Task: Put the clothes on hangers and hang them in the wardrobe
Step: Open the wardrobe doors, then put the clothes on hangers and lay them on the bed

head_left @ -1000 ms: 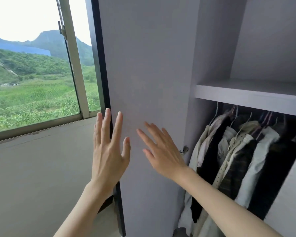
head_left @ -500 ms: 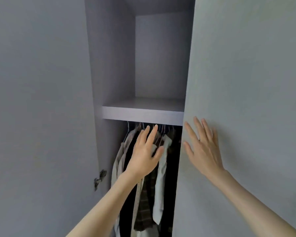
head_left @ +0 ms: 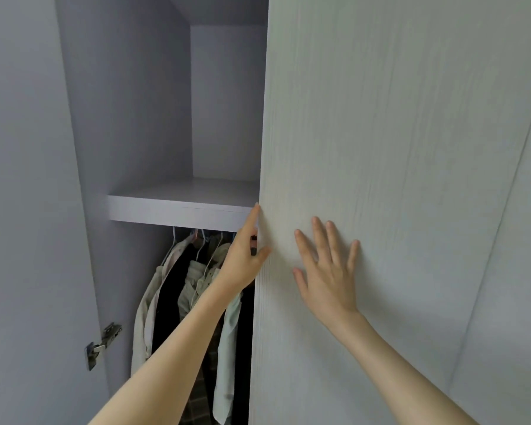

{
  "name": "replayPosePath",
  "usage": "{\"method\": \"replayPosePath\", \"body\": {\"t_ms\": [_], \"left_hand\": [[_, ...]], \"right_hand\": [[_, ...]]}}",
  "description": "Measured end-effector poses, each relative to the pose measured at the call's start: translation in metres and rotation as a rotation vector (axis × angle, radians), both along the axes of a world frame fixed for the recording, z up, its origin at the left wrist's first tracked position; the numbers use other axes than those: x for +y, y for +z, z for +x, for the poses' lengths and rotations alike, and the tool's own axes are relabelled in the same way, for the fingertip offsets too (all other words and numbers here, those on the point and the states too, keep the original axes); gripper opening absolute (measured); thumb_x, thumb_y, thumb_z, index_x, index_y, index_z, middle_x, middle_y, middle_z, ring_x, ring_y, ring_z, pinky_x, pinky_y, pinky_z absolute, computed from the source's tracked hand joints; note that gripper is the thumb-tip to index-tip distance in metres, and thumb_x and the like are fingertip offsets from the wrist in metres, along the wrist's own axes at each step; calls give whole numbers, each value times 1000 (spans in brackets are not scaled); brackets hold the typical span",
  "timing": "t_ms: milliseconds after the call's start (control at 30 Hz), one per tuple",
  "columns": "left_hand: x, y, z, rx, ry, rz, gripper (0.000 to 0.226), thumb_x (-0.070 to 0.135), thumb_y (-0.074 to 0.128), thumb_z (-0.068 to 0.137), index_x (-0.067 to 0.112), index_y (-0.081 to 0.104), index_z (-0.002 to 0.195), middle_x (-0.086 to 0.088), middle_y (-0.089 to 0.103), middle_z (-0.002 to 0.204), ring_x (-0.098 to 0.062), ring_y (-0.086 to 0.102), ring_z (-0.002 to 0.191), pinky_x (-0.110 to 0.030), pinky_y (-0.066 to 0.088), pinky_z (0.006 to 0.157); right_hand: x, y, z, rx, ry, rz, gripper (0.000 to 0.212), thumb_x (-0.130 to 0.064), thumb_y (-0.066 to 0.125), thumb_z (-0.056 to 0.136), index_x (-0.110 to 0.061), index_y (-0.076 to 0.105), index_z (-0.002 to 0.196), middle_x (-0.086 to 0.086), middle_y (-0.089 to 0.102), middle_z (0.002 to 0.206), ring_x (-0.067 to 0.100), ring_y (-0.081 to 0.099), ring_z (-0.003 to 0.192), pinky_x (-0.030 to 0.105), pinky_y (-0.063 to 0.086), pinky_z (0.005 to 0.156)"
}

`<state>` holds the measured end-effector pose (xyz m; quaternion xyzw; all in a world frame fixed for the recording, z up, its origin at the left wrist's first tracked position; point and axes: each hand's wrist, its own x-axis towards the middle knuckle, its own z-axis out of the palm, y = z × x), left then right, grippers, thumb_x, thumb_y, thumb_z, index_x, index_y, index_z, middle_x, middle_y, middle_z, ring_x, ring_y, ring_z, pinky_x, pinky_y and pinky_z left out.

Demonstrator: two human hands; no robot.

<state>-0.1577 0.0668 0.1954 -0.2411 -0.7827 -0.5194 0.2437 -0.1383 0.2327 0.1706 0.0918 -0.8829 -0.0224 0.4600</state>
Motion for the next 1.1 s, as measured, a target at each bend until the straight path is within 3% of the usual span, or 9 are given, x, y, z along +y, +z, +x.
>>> {"method": "replayPosePath", "body": {"t_ms": [167,300,400,500,600,800,900,967,1100], "left_hand": [[-3,-8,34,72,14,67,73,1,51,91,51,18,131,-2,57,108,-11,58,95,-19,47,85],[-1,-10,84,102,9,92,72,-4,52,90,48,22,130,3,55,89,-8,53,86,-8,42,79],[4,-12,123,117,-23,73,73,-4,51,90,50,23,131,-5,56,92,-10,53,88,-9,41,80],[8,-13,160,122,-76,50,73,-1,48,90,53,25,133,0,57,95,-9,54,90,-25,47,90],[16,-10,193,114,-117,31,69,9,45,87,59,29,132,-6,58,93,-17,58,95,-44,52,85],[54,0,258,51,-229,95,67,-4,49,90,46,33,132,-8,63,87,-25,63,83,-39,58,74],[80,2,283,70,-251,75,67,-3,53,89,43,34,133,-9,61,90,-15,62,78,-28,58,69],[102,2,297,98,-255,48,68,-1,55,89,44,31,133,-7,57,91,-9,58,74,-24,57,66],[152,-5,321,181,-262,-2,67,4,59,88,36,28,138,2,51,97,-6,55,78,-25,56,72]], "right_hand": [[-6,-11,28,48,95,-107,75,-39,69,77,-18,35,140,13,22,152,32,16,141,69,20,99],[-12,-21,67,36,183,-249,77,-43,66,79,-16,32,142,13,17,153,31,13,141,67,30,97],[-11,-27,100,-2,264,-323,76,-55,48,84,-20,19,145,11,8,155,29,7,142,61,31,101],[-8,-34,141,-53,347,-417,77,-60,43,85,-21,19,147,4,5,156,24,7,143,46,32,106],[-2,-36,183,-120,414,-533,82,-61,47,80,-24,18,147,-9,-2,153,16,7,144,29,28,104],[35,-35,244,-166,479,-652,85,-57,53,75,-27,16,146,-12,7,153,-3,9,139,0,13,102],[62,-37,270,-184,561,-726,76,-50,61,81,-33,18,142,-12,15,154,-5,15,138,25,29,111],[82,-38,286,-167,613,-764,71,-38,64,81,-32,25,140,-13,24,151,-1,24,137,36,39,106],[132,-36,321,-201,696,-836,61,-30,63,79,-33,36,133,-15,37,143,0,39,129,25,49,93]]}}
